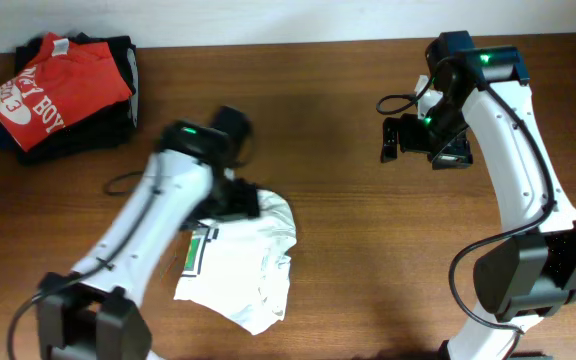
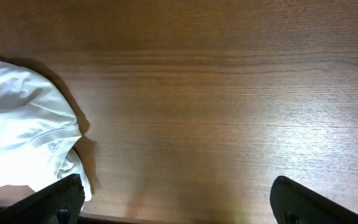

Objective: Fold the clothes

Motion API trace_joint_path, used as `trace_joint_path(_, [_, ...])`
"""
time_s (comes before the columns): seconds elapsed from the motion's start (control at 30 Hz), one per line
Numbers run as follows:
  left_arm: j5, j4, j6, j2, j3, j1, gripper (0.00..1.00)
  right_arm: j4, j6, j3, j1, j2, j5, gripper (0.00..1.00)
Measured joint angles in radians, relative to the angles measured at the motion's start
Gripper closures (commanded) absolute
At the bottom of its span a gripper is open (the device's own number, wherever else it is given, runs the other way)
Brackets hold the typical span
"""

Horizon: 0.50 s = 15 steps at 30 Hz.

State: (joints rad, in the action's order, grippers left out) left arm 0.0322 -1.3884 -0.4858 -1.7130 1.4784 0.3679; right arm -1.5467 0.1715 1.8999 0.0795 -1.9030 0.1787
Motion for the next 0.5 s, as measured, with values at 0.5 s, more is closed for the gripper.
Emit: trace_joint_path(0.5, [0.531, 0.414, 0.562, -0.085, -0.467, -0.505, 0.02, 0.0, 0.001, 0.0, 0.0, 0.0, 0.0, 0.01])
